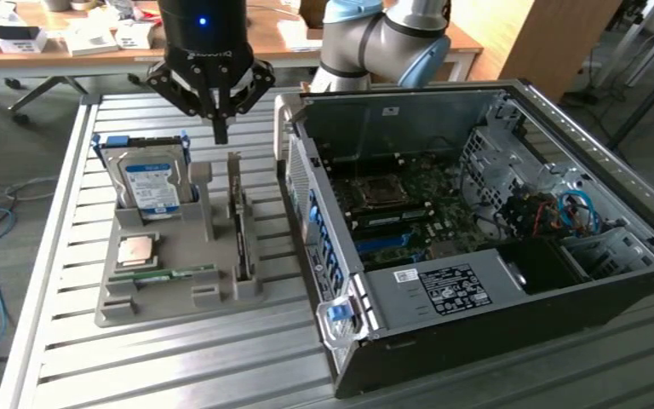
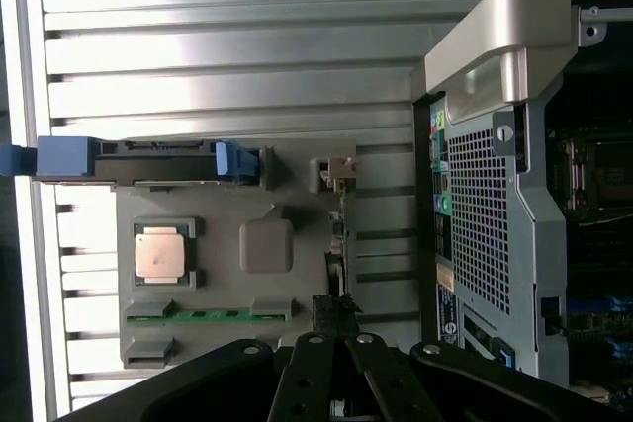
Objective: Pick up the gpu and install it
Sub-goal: 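Reach for the gpu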
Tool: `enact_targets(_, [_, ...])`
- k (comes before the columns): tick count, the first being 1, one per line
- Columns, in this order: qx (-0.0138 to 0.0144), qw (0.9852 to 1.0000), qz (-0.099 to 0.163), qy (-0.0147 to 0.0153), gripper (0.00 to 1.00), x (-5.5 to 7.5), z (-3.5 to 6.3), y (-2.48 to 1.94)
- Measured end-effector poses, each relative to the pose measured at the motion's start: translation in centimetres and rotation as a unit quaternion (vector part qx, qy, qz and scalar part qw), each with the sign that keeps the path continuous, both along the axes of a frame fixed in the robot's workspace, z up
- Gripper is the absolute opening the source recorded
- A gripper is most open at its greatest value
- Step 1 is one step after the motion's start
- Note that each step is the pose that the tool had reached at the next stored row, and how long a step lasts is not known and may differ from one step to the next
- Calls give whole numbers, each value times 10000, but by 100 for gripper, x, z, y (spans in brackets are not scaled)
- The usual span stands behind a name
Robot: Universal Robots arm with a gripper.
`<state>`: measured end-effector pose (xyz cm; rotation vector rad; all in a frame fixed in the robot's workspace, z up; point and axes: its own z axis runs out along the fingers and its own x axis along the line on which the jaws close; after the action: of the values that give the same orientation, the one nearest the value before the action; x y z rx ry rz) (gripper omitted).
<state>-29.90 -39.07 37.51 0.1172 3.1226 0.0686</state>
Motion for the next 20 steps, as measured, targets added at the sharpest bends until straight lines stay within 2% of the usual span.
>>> enact_targets(20, [0, 10000, -1, 0, 11, 0, -1, -167])
